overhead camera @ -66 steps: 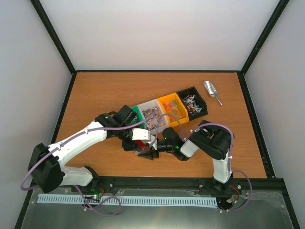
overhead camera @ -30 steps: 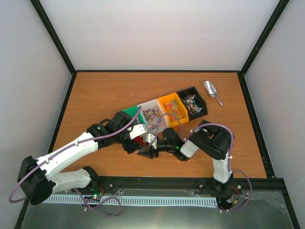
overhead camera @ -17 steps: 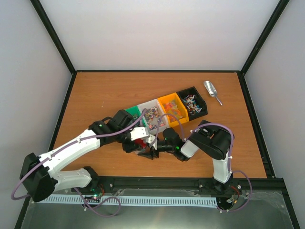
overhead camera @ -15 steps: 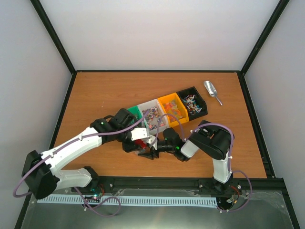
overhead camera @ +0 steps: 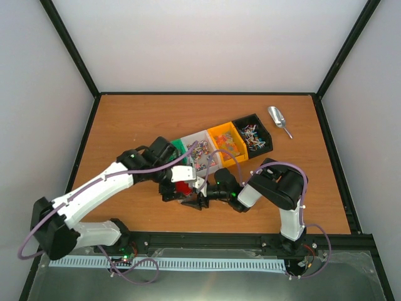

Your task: Pack the candies

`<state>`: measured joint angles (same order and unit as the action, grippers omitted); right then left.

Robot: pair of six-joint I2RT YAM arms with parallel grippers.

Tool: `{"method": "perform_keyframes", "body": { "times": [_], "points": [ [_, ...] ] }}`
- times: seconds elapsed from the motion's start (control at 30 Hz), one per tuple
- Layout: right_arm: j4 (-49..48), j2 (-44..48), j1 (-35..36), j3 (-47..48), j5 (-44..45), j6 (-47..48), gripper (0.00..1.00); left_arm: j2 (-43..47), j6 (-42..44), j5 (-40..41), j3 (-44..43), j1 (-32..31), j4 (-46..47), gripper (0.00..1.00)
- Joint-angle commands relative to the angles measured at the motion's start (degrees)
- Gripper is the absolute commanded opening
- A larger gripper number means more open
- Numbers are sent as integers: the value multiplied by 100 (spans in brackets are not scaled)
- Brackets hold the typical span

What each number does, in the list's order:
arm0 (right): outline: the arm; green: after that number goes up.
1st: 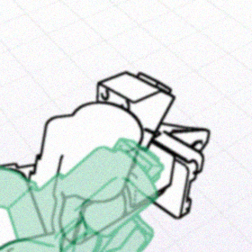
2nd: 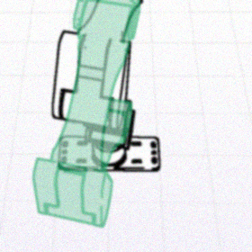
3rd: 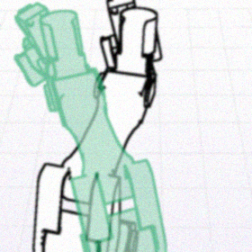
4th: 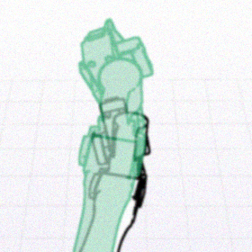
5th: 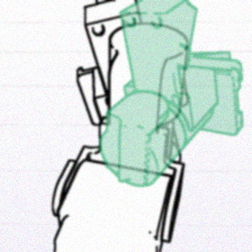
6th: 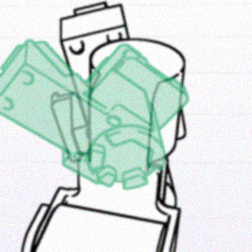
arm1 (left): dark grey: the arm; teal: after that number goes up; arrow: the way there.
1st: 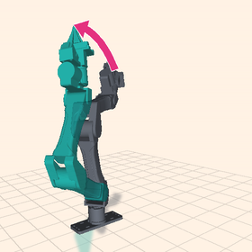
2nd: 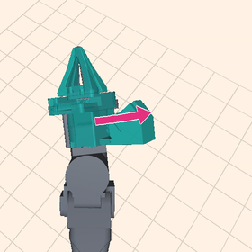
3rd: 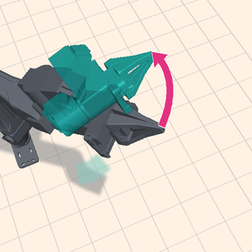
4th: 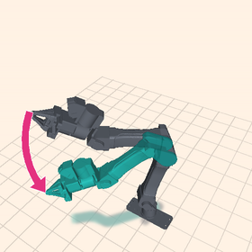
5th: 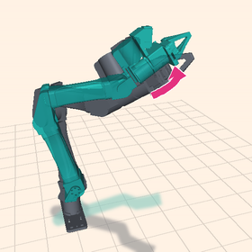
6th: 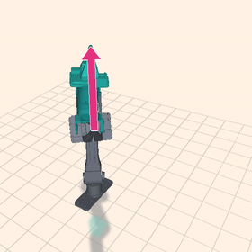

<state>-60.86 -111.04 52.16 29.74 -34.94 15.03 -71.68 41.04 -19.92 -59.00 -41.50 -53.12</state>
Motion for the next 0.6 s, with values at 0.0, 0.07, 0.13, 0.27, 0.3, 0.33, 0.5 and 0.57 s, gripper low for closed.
{"method": "perform_keyframes", "body": {
  "times": [0.0,0.07,0.13,0.27,0.3,0.33,0.5,0.57],
  "points": [
    [567,-225,31,-70,441,3,29,582,-1319,-68,499,36,274,97],
    [553,-242,31,-63,463,-37,29,721,-1560,-33,722,28,406,97],
    [567,-264,30,-35,439,-70,29,791,-1740,85,809,21,573,96],
    [608,-224,29,-37,477,-58,29,763,-2127,207,810,10,825,93],
    [606,-217,31,-32,493,-47,29,750,-2205,242,821,2,882,92],
    [618,-216,31,-25,504,-40,29,740,-2265,279,839,1,944,91],
    [643,-231,31,-16,506,-36,29,639,-2311,574,890,-42,1077,87],
    [654,-232,31,-15,507,-28,29,653,-2319,665,904,-43,1114,87]
  ]
}}
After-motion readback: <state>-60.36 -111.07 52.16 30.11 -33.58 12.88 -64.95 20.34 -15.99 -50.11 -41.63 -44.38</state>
